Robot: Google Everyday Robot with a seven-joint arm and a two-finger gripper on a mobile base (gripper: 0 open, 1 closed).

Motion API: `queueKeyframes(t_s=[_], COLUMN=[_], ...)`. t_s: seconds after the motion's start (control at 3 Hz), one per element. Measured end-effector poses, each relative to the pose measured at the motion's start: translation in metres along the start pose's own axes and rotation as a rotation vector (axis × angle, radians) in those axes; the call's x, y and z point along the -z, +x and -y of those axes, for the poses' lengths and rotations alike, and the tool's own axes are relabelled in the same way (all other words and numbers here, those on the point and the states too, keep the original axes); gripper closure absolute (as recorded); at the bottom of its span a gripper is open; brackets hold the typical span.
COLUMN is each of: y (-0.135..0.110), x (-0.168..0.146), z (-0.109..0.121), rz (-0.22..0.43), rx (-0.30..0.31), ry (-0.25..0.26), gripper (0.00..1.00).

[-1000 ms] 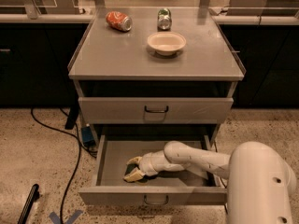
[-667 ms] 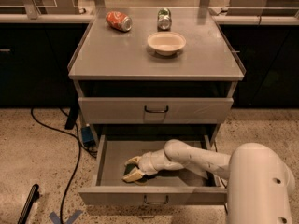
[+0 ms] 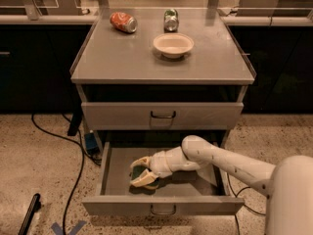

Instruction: Pick sponge from middle drawer and place on counter

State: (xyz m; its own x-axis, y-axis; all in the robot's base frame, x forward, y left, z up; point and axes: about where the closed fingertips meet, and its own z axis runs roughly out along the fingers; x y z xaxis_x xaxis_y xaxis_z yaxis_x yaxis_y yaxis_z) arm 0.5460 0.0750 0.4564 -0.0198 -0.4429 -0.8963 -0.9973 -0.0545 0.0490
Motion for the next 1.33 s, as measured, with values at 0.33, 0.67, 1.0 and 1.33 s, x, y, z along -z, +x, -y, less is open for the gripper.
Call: queueKeyframes(t_s=[0.33, 0.67, 1.0, 1.33], y=[-0.033, -0.063, -0.063, -0.073], x=[0.034, 0.076, 0.076, 0.087], z=[-0.024, -0.044, -0.044, -0.042], rz=[0.014, 0.008, 0.008, 0.025], rx=[0.037, 0.086, 0.086, 0.107], ry=[0.007, 0.063, 0.063, 0.113], gripper=[1.00, 1.00, 1.00, 1.00])
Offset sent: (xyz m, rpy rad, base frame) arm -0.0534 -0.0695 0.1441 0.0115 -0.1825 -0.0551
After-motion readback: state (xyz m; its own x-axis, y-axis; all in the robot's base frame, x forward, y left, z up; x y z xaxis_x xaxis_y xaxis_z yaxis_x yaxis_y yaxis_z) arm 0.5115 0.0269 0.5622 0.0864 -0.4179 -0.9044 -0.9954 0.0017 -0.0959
